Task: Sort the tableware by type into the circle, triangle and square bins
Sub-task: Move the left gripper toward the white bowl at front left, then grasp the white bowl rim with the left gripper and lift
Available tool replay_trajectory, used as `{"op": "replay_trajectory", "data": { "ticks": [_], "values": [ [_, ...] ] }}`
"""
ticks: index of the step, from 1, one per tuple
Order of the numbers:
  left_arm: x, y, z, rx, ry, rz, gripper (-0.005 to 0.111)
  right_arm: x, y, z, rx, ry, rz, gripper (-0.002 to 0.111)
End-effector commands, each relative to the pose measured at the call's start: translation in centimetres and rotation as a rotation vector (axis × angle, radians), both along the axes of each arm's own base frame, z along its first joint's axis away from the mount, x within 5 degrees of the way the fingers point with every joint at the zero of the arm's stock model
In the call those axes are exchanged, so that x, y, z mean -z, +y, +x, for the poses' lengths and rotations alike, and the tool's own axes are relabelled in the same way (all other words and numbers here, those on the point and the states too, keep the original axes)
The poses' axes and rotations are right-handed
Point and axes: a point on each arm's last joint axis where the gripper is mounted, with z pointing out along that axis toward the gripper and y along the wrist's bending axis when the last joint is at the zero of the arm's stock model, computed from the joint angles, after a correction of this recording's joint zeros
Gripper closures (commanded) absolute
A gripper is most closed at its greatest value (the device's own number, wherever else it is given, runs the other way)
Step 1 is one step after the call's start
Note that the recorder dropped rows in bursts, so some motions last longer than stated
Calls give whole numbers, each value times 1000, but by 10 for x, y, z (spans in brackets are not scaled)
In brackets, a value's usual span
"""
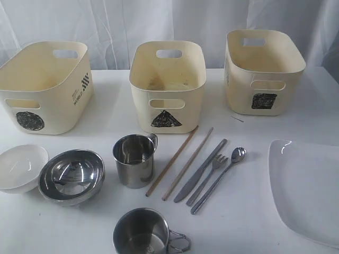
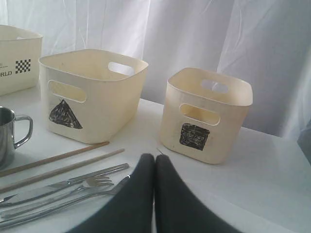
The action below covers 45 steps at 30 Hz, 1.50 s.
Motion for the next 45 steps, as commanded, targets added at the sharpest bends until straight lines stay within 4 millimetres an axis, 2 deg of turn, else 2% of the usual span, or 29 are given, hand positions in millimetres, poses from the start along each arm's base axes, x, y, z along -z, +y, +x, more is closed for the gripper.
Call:
{"op": "replay_trajectory", "data": {
  "ticks": [1, 4, 11, 14, 16, 18, 21, 22, 23, 24, 25, 26, 27, 28, 29, 30, 32, 34, 45],
  "values": [
    [-9, -1, 1, -46, -118, -433, 107, 1, 0, 0, -1, -4, 0, 108],
    [-10, -1, 1, -62, -118, -608, 107, 1, 0, 0, -1, -4, 0, 108],
    [-30, -1, -2, -47, -177, -638, 107, 1, 0, 0, -1, -4, 0, 108],
    [-48, -2, -6, -28, -200, -646, 107, 1, 0, 0, -1, -4, 0, 108],
    [-72, -6, -14, -2, -153, -546, 107, 1, 0, 0, -1, -4, 0, 108],
    [-95, -9, -14, 23, -11, -425, 107, 1, 0, 0, -1, -4, 0, 108],
    [-112, -11, 0, 45, 183, -325, 107, 1, 0, 0, -1, -4, 0, 108],
    [-120, -12, 13, 64, 283, -265, 107, 1, 0, 0, -1, -4, 0, 108],
    [-123, -12, 36, 88, 418, -216, 107, 1, 0, 0, -1, -4, 0, 108],
    [-124, -12, 46, 99, 464, -200, 106, 1, 0, 0, -1, -4, 0, 108],
    [-122, -11, 72, 119, 565, -161, 97, 1, 0, 0, -1, -4, 0, 108],
    [-120, -10, 84, 129, 608, -142, 92, 1, 0, 0, -1, -4, 0, 108],
    [-113, -8, 108, 138, 683, -113, 74, 1, 0, 0, -1, -4, 0, 108],
    [-108, -7, 120, 140, 710, -107, 63, 1, 0, 0, -1, -4, 0, 108],
    [-97, -5, 138, 131, 740, -102, 44, 1, 0, 0, -1, -4, 0, 108],
    [-89, -4, 147, 123, 758, -101, 37, 1, 0, 0, -1, -4, 0, 108],
    [-61, 0, 169, 107, 854, -85, 39, 1, 0, 0, -1, -4, 0, 108],
    [-47, 3, 180, 99, 889, -58, 40, 1, 0, 0, -1, -4, 0, 108],
    [-3, 9, 211, 77, 924, -9, 40, 1, 0, 0, -1, -4, 0, 108]
  ]
}}
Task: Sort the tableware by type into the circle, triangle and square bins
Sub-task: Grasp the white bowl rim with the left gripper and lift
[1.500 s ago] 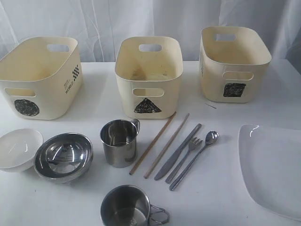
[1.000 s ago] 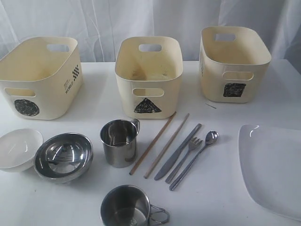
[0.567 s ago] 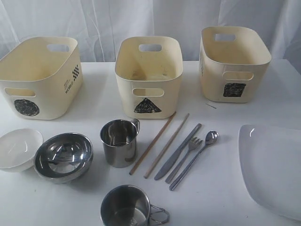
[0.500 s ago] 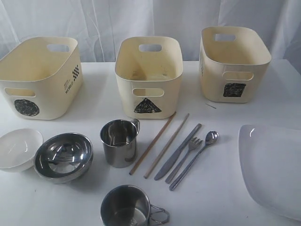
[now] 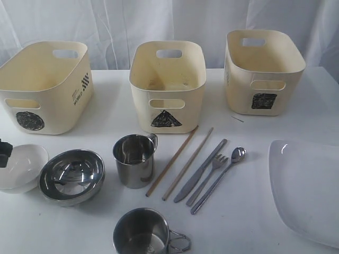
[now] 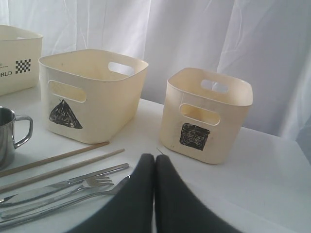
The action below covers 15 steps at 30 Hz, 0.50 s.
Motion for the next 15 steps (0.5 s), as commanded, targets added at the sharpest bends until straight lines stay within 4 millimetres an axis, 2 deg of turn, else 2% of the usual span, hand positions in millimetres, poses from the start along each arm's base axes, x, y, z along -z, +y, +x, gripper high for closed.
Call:
{"op": "replay_trajectory", "data": {
  "ticks": [1, 9, 12, 15],
  "values": [
    [18, 2, 10, -1, 21, 10, 40, 1, 0, 0, -1, -4, 0, 108],
    [50, 3, 22, -13, 80, 12, 41, 1, 0, 0, -1, -4, 0, 108],
    [54, 3, 20, -11, 107, 8, 53, 1, 0, 0, -1, -4, 0, 108],
    [54, 3, 19, -8, 127, 5, 76, 1, 0, 0, -1, -4, 0, 108]
  ]
}}
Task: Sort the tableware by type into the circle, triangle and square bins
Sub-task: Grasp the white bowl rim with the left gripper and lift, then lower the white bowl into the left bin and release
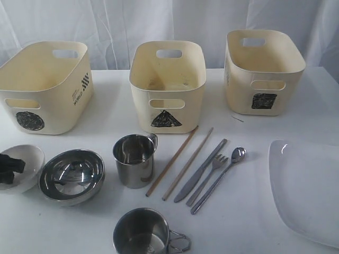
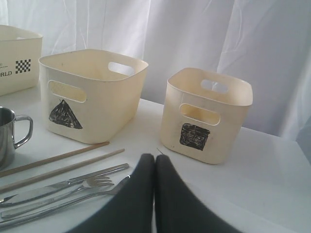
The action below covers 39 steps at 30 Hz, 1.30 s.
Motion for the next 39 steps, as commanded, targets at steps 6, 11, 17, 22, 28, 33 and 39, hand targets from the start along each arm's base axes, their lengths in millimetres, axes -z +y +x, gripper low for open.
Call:
{"op": "replay_trajectory", "data": {
  "ticks": [6, 11, 17, 22, 28, 33, 39],
  "values": [
    [-6, 0, -11, 48, 123, 11, 107, 1, 0, 0, -1, -4, 0, 108],
    [-50, 1, -13, 77, 48, 44, 107, 1, 0, 0, -1, -4, 0, 108],
    [-148, 0, -15, 74, -246, 70, 107, 1, 0, 0, -1, -4, 0, 108],
    [-217, 2, 2, 61, -524, 97, 107, 1, 0, 0, -1, -4, 0, 108],
    [-223, 6, 71, 50, -551, 93, 107, 1, 0, 0, -1, -4, 0, 108],
    [-186, 9, 141, 9, -502, 51, 107, 1, 0, 0, 0, -1, 21, 108],
    [-128, 12, 189, 8, -426, 47, 107, 1, 0, 0, 0, -1, 23, 108]
  ]
}}
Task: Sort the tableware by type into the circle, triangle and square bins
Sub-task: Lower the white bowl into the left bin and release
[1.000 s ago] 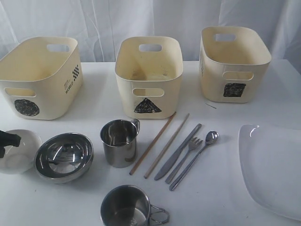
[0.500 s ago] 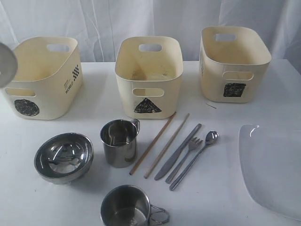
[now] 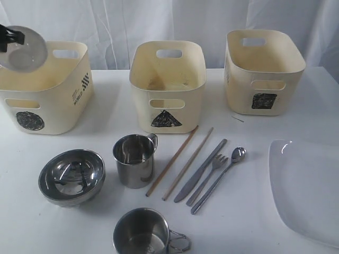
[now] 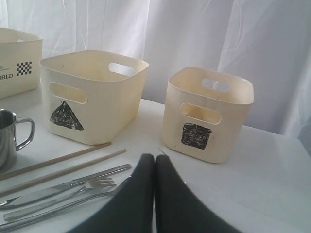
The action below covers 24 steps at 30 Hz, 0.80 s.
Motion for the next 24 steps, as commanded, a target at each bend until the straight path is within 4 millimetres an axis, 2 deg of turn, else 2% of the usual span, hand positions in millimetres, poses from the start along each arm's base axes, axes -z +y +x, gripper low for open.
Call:
{"op": "replay_trajectory", "data": {
  "ticks": [1, 4, 7, 10, 12, 16, 19, 24],
  "values": [
    [35, 1, 26, -15, 33, -31, 107, 1, 0, 0, 0, -3, 6, 108],
    [60, -1, 34, -23, 74, -70, 104, 1, 0, 0, 0, -3, 6, 108],
    [77, -3, 38, -28, 109, -99, 90, 1, 0, 0, 0, -4, 6, 108],
    [85, -5, 40, -28, 124, -140, 76, 1, 0, 0, 0, -4, 6, 108],
    [84, -8, 39, -28, 133, -182, 73, 1, 0, 0, 0, -4, 6, 108],
    [60, -12, 32, 17, 103, -203, 73, 1, 0, 0, 0, -4, 6, 108],
    [28, -15, 20, 57, 62, -190, 73, 1, 0, 0, 0, -4, 6, 108],
    [-32, -23, -13, 146, 18, -200, 73, 1, 0, 0, 0, -3, 8, 108]
  ]
}}
